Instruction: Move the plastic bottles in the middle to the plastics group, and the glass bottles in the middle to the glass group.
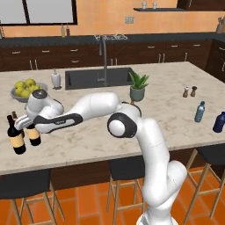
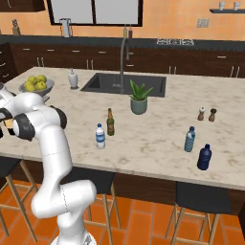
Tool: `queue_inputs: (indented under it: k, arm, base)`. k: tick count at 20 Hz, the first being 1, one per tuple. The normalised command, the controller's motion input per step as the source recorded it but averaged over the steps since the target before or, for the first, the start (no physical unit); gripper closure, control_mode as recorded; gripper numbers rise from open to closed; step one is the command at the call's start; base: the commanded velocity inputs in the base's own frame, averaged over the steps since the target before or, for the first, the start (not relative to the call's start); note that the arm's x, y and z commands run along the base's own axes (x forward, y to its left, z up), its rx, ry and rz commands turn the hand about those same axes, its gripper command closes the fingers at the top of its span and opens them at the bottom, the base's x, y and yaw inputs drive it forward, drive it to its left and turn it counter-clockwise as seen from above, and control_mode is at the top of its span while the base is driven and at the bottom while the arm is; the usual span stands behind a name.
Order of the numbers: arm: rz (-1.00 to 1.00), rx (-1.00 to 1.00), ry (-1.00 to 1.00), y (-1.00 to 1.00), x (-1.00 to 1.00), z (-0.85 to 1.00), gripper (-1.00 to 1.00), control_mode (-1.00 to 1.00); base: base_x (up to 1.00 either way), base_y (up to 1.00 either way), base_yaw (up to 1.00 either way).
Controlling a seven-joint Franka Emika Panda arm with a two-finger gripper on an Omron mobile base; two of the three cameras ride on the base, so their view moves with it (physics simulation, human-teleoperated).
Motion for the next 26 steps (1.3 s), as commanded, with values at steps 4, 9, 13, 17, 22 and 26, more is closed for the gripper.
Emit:
queue_inputs:
  k: [4,9,13,17,22,26]
  arm:
    - [0.00,0.00,0.00,0.00,0.00,0.00,-1.00,-1.00]
    - [0.00,0.00,0.00,0.00,0.00,0.00,-1.00,-1.00]
    - [0.00,0.00,0.00,-0.01,0.00,0.00,-1.00,-1.00]
    - [0.00,0.00,0.00,-0.17,-0.01,0.00,-1.00,-1.00]
    - [0.00,0.00,-0.03,-0.24,-0.36,0.23,-1.00,-1.00]
    - [0.00,0.09,-0.11,-0.58,-0.73,0.45,-1.00,-1.00]
  base:
    - [0.00,0.00,0.00]
    - [0.00,0.00,0.00]
    - [0.00,0.00,0.00]
    - [0.00,0.00,0.00]
    - [0.00,0.00,0.00]
    - [0.00,0.00,0.00]
